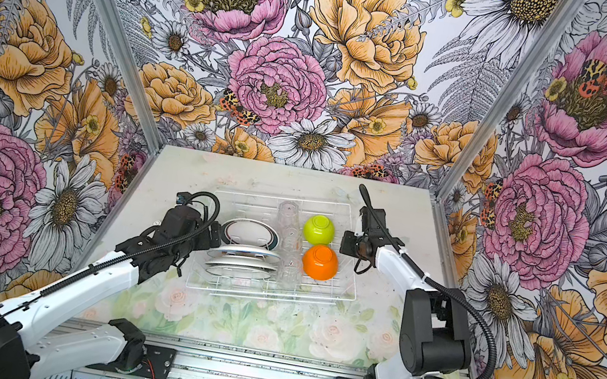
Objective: Unload the mixed dishes from the dish rack
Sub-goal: 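Raise the left gripper over the plates while the right gripper moves over the bowls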
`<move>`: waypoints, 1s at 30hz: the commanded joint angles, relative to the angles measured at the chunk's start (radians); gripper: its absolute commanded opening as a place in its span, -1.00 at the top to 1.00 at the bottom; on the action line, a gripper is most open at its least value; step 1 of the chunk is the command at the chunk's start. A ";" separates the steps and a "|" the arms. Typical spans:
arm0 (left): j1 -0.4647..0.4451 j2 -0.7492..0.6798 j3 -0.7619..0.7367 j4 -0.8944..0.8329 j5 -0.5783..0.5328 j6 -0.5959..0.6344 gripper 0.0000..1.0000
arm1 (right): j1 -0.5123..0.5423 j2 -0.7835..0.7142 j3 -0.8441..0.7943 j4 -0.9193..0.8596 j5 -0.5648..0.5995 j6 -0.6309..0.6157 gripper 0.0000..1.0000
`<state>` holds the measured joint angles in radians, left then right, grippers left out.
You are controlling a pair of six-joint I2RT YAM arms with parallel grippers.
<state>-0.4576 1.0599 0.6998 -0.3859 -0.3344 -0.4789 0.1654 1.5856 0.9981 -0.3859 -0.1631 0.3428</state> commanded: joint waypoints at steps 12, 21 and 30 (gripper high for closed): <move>-0.028 -0.169 0.021 -0.113 0.048 0.000 -0.97 | -0.069 0.117 0.130 0.015 0.213 0.137 1.00; -0.092 -0.220 -0.015 -0.115 0.063 0.012 -0.97 | -0.071 0.143 0.182 0.013 0.169 0.090 1.00; -0.106 -0.178 0.015 -0.107 0.071 0.037 -0.97 | -0.071 0.119 0.152 0.004 0.143 -0.057 1.00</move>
<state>-0.5533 0.8734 0.6994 -0.4938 -0.2848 -0.4644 0.1120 1.7218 1.1484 -0.3851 -0.1173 0.3840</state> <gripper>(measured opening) 0.986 0.074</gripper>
